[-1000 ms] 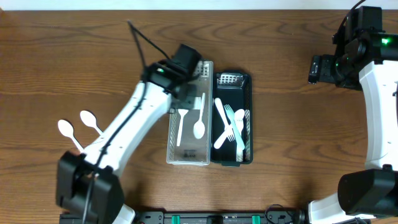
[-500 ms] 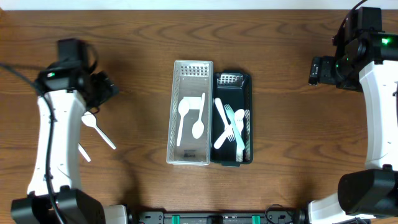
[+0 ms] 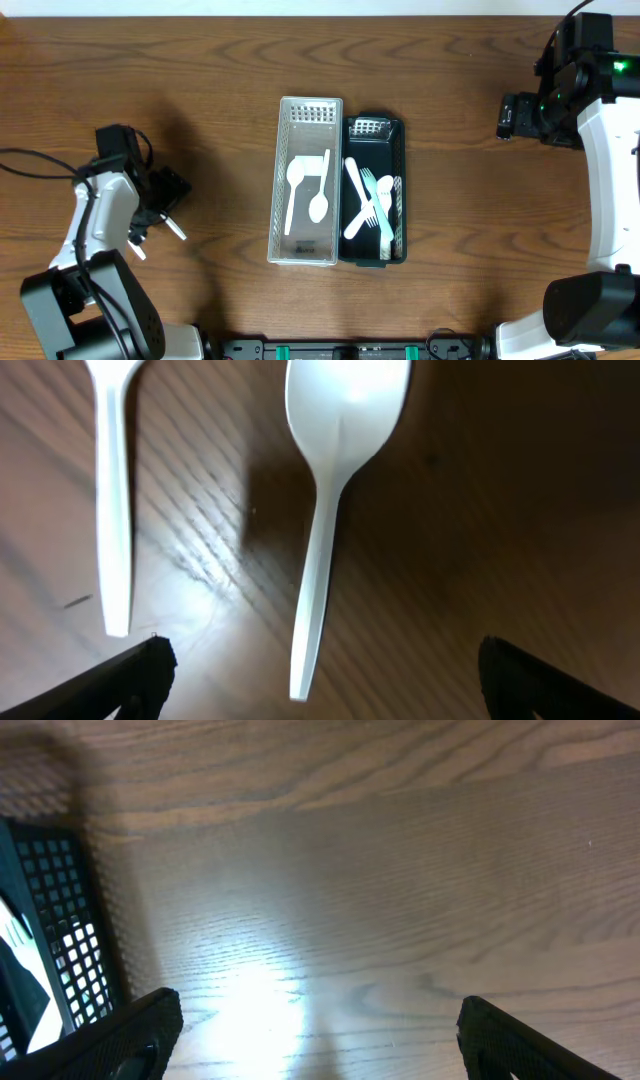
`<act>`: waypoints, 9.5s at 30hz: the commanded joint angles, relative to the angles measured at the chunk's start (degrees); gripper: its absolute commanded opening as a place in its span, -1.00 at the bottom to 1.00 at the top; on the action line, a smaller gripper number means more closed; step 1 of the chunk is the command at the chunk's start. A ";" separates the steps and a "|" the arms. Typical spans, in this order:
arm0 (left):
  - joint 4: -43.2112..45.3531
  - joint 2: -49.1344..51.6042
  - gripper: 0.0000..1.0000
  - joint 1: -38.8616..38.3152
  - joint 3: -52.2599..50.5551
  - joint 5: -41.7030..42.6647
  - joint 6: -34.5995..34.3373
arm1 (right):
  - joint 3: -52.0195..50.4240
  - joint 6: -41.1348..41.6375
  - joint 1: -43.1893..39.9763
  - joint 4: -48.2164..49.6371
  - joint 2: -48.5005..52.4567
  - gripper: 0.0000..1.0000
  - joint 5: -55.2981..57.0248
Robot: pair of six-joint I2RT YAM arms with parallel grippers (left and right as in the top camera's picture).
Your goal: Pack container
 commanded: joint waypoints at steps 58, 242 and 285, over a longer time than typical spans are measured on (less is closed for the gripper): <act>8.90 6.34 -0.89 -0.96 1.16 -0.31 4.94 | 0.04 -0.13 0.04 -1.11 0.35 0.83 1.68; -9.94 -0.20 0.96 -42.45 28.33 -4.79 21.90 | -0.04 -1.84 0.31 2.19 0.37 0.82 0.07; 55.82 -32.83 0.96 -20.26 -13.05 0.61 36.20 | -43.67 -3.17 -1.97 65.90 -24.98 0.98 4.02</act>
